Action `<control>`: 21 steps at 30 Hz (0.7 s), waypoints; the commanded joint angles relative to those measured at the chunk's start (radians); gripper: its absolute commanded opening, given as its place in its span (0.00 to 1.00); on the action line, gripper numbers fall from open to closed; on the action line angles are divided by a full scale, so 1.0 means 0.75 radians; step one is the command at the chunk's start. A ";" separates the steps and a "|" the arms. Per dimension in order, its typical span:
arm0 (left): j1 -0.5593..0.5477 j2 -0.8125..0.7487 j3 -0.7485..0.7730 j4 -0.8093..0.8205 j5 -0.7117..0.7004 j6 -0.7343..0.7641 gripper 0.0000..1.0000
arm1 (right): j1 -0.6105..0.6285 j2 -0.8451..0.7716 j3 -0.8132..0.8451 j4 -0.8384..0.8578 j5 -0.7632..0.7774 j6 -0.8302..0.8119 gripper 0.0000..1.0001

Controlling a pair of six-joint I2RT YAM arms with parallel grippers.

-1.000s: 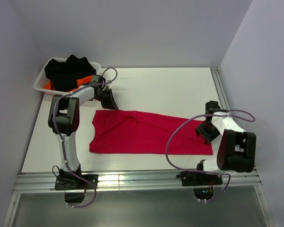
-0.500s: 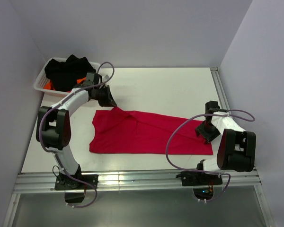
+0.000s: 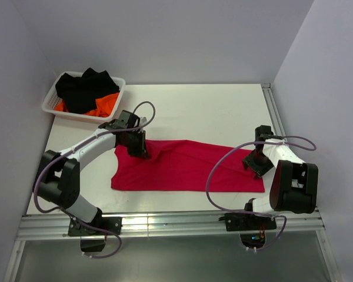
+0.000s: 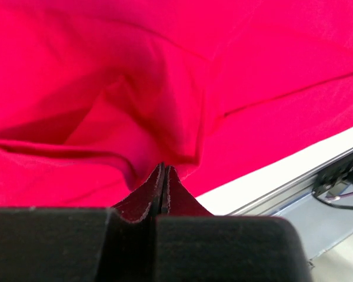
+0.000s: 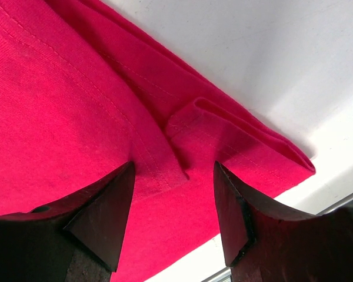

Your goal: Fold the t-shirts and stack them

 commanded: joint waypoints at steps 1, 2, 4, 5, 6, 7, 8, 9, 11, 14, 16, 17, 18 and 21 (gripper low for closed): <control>-0.043 -0.107 -0.066 -0.057 -0.067 -0.030 0.00 | -0.008 0.000 0.001 0.024 0.002 -0.011 0.63; -0.051 -0.119 -0.082 -0.055 -0.069 -0.038 0.00 | -0.008 0.000 -0.001 0.026 0.004 -0.015 0.63; -0.067 -0.136 -0.127 -0.055 -0.077 -0.069 0.00 | -0.010 0.007 -0.007 0.033 0.006 -0.017 0.63; -0.077 -0.130 -0.139 -0.057 -0.087 -0.095 0.00 | -0.008 0.011 -0.003 0.035 0.013 -0.017 0.65; -0.085 -0.112 -0.166 -0.057 -0.099 -0.108 0.00 | -0.010 0.015 0.001 0.035 0.021 -0.019 0.66; -0.092 -0.097 -0.178 -0.053 -0.106 -0.120 0.00 | -0.010 0.023 0.009 0.033 0.031 -0.025 0.68; -0.114 -0.083 -0.193 -0.051 -0.116 -0.142 0.00 | -0.012 0.031 0.037 0.035 0.043 -0.033 0.72; -0.130 -0.052 -0.203 -0.037 -0.128 -0.153 0.00 | -0.012 0.039 0.056 0.035 0.051 -0.039 0.73; -0.181 -0.022 -0.242 -0.012 -0.161 -0.183 0.00 | -0.016 0.072 0.121 0.018 0.056 -0.050 0.84; -0.233 0.058 -0.262 0.014 -0.198 -0.212 0.00 | -0.016 0.113 0.197 0.002 0.047 -0.054 0.90; -0.243 0.101 -0.262 0.035 -0.210 -0.222 0.00 | -0.018 0.133 0.222 -0.006 0.041 -0.052 0.90; -0.245 0.114 -0.256 0.039 -0.214 -0.230 0.00 | -0.016 0.139 0.226 -0.008 0.041 -0.050 0.90; -0.245 0.136 -0.244 0.043 -0.216 -0.237 0.00 | -0.018 0.146 0.224 -0.008 0.045 -0.048 0.90; -0.249 0.163 -0.217 0.049 -0.216 -0.255 0.00 | -0.018 0.136 0.195 -0.037 0.045 -0.033 0.90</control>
